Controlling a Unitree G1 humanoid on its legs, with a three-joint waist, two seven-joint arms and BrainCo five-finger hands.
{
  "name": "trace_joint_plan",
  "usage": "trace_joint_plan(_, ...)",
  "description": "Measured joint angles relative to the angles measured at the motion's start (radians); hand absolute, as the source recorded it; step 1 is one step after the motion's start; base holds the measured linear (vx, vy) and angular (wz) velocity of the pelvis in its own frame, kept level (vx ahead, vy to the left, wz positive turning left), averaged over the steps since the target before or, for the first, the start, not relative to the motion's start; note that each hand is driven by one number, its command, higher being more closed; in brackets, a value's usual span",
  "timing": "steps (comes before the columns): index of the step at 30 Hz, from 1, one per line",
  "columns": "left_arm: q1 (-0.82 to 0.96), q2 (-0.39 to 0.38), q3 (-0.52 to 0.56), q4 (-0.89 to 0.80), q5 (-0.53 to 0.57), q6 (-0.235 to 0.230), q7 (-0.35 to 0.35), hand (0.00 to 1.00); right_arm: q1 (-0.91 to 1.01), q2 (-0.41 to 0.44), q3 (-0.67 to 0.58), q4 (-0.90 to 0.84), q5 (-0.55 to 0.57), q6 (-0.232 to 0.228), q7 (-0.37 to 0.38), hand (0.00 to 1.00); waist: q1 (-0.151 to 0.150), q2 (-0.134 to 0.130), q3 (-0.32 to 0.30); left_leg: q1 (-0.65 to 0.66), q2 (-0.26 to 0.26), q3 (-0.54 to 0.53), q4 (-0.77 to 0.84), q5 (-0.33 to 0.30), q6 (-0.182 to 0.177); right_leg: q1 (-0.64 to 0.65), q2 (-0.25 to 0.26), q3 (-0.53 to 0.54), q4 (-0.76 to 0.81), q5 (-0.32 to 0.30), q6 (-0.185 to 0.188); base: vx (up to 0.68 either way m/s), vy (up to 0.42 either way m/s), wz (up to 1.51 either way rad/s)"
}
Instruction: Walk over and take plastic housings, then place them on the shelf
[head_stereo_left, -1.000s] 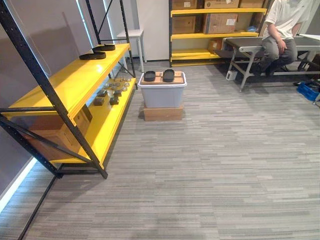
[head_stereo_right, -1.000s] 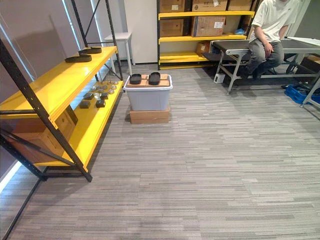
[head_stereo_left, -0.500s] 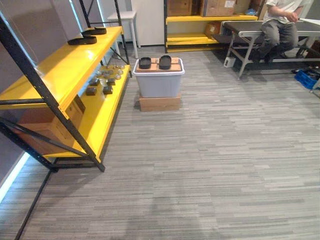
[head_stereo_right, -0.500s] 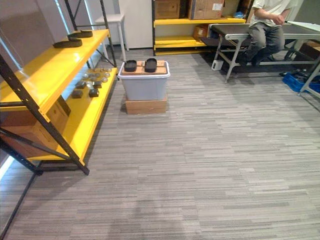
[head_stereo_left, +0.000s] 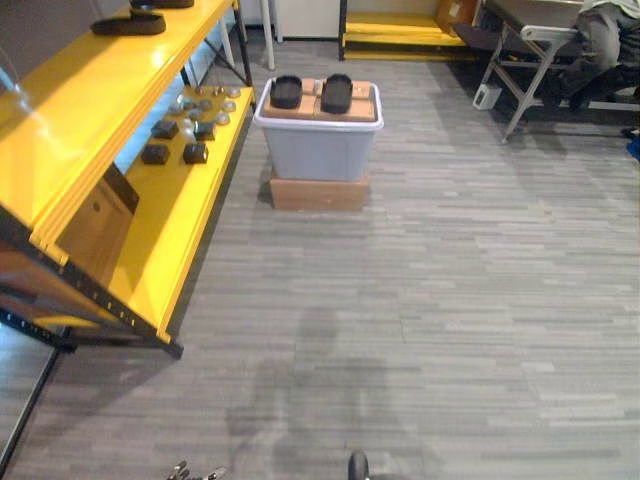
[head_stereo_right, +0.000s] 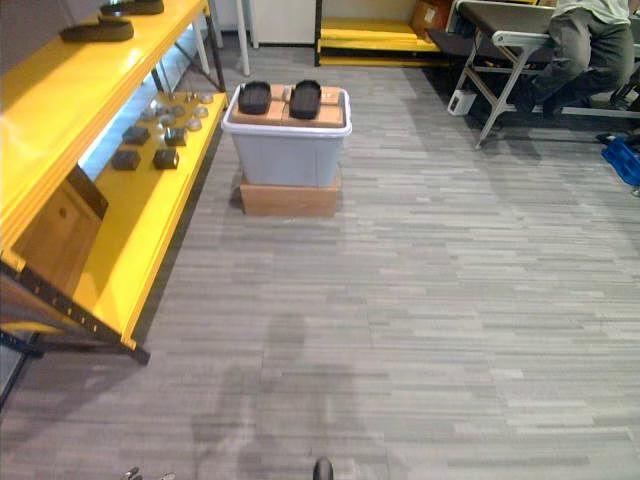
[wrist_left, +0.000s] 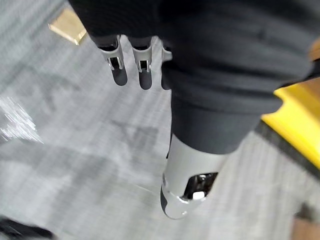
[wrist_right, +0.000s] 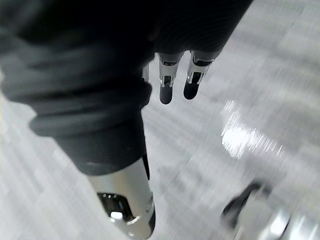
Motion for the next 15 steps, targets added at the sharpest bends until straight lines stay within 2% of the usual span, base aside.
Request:
trace_joint_plan(1, 0.024, -0.026, 0.008, -0.007, -0.001, 0.001, -0.001, 0.00, 0.002, 0.012, 0.000, -0.019, -0.001, 0.003, -0.005, 0.00, 0.028, -0.008, -0.004, -0.103, -0.006, 0.020, 0.039, -0.041, 0.049, 0.086, -0.015, 0.042, -0.053, -0.039, 0.013, 0.61, -0.033, -0.42)
trace_joint_plan(3, 0.051, -0.053, 0.013, -0.010, -0.004, 0.004, -0.003, 0.00, -0.001, 0.011, -0.001, -0.023, -0.002, 0.012, -0.007, 0.00, 0.047, 0.005, -0.008, -0.210, -0.016, 0.031, -0.037, -0.090, 0.061, 0.151, -0.024, 0.070, -0.090, -0.074, 0.027, 0.65, 0.042, -0.45)
trace_joint_plan(4, 0.079, -0.069, 0.016, -0.010, -0.018, 0.011, -0.007, 0.00, -0.002, 0.019, -0.003, -0.023, -0.002, 0.018, -0.006, 0.00, 0.077, -0.007, -0.012, -0.273, -0.062, 0.038, -0.243, -0.127, 0.050, 0.206, -0.062, 0.099, -0.108, -0.113, 0.045, 0.58, 0.110, -0.50)
trace_joint_plan(5, 0.093, -0.076, 0.019, -0.010, -0.022, 0.012, -0.011, 0.00, -0.002, 0.021, -0.010, -0.023, -0.002, 0.019, -0.006, 0.00, 0.089, -0.016, -0.013, -0.285, -0.085, 0.041, -0.342, -0.129, 0.046, 0.222, -0.082, 0.113, -0.112, -0.131, 0.056, 0.59, 0.161, -0.74)
trace_joint_plan(6, 0.123, -0.092, 0.023, -0.009, -0.030, 0.016, -0.019, 0.00, -0.001, 0.022, -0.031, -0.024, -0.004, 0.020, -0.006, 0.00, 0.112, -0.028, -0.022, -0.307, -0.123, 0.042, -0.550, -0.119, 0.042, 0.263, -0.120, 0.138, -0.121, -0.174, 0.080, 0.49, 0.155, -0.56)
trace_joint_plan(7, 0.136, -0.099, 0.025, -0.008, -0.034, 0.017, -0.019, 0.00, 0.000, 0.022, -0.046, -0.024, -0.005, 0.020, -0.006, 0.00, 0.122, -0.029, -0.028, -0.312, -0.136, 0.044, -0.642, -0.112, 0.031, 0.280, -0.134, 0.144, -0.125, -0.197, 0.089, 0.65, 0.215, -0.71)
trace_joint_plan(8, 0.164, -0.100, 0.027, 0.003, -0.040, 0.018, -0.018, 0.00, 0.008, 0.028, -0.074, -0.019, -0.005, 0.022, -0.007, 0.00, 0.136, -0.058, -0.055, -0.319, -0.159, 0.070, -0.657, -0.035, 0.053, 0.315, -0.170, 0.170, -0.116, -0.239, 0.111, 0.73, 0.217, -0.40)
trace_joint_plan(9, 0.172, -0.101, 0.046, 0.029, -0.042, 0.024, -0.018, 0.00, 0.011, 0.042, -0.109, -0.009, -0.005, 0.023, -0.004, 0.00, 0.129, -0.086, -0.095, -0.318, -0.192, 0.069, -0.625, -0.051, 0.130, 0.283, -0.200, 0.171, -0.010, -0.246, 0.119, 0.94, 0.279, -0.18)
trace_joint_plan(10, 0.168, -0.104, 0.056, 0.036, -0.046, 0.024, -0.019, 0.00, 0.009, 0.049, -0.135, -0.005, -0.005, 0.023, -0.003, 0.00, 0.121, -0.097, -0.107, -0.308, -0.210, 0.061, -0.625, -0.061, 0.155, 0.243, -0.206, 0.176, 0.093, -0.239, 0.132, 0.83, 0.248, 0.27)
trace_joint_plan(11, 0.152, -0.094, 0.080, 0.047, -0.060, 0.021, -0.022, 0.00, 0.005, 0.063, -0.189, 0.015, -0.005, 0.022, -0.005, 0.00, 0.117, -0.115, -0.112, -0.253, -0.231, 0.057, -0.633, -0.075, 0.198, 0.162, -0.211, 0.203, 0.345, -0.175, 0.260, 1.01, 0.285, 0.40)
trace_joint_plan(12, 0.138, -0.080, 0.086, 0.053, -0.068, 0.020, -0.022, 0.00, -0.001, 0.065, -0.197, 0.047, -0.005, 0.023, -0.006, 0.00, 0.114, -0.132, -0.099, -0.180, -0.240, 0.049, -0.631, -0.088, 0.229, 0.084, -0.205, 0.232, 0.599, -0.029, 0.418, 0.83, 0.196, 0.32)
trace_joint_plan(13, 0.132, -0.077, 0.088, 0.056, -0.075, 0.022, -0.019, 0.00, -0.001, 0.065, -0.190, 0.056, -0.005, 0.023, -0.005, 0.00, 0.116, -0.128, -0.091, -0.139, -0.239, 0.045, -0.630, -0.093, 0.239, 0.042, -0.201, 0.238, 0.717, 0.009, 0.412, 0.96, 0.152, 0.15)
trace_joint_plan(14, 0.123, -0.078, 0.097, 0.054, -0.081, 0.024, -0.015, 0.00, 0.002, 0.063, -0.172, 0.057, -0.005, 0.023, -0.004, 0.00, 0.112, -0.125, -0.089, -0.035, -0.239, 0.026, -0.653, -0.115, 0.240, -0.040, -0.201, 0.211, 0.918, 0.018, 0.411, 0.77, 0.033, 0.18)
trace_joint_plan(15, 0.114, -0.080, 0.097, 0.049, -0.083, 0.024, -0.015, 0.00, 0.009, 0.064, -0.140, 0.056, -0.011, 0.024, -0.002, 0.00, 0.092, -0.118, -0.090, 0.080, -0.235, 0.001, -0.714, -0.129, 0.234, -0.124, -0.214, 0.152, 1.039, 0.009, 0.395, 0.78, -0.009, 0.31)
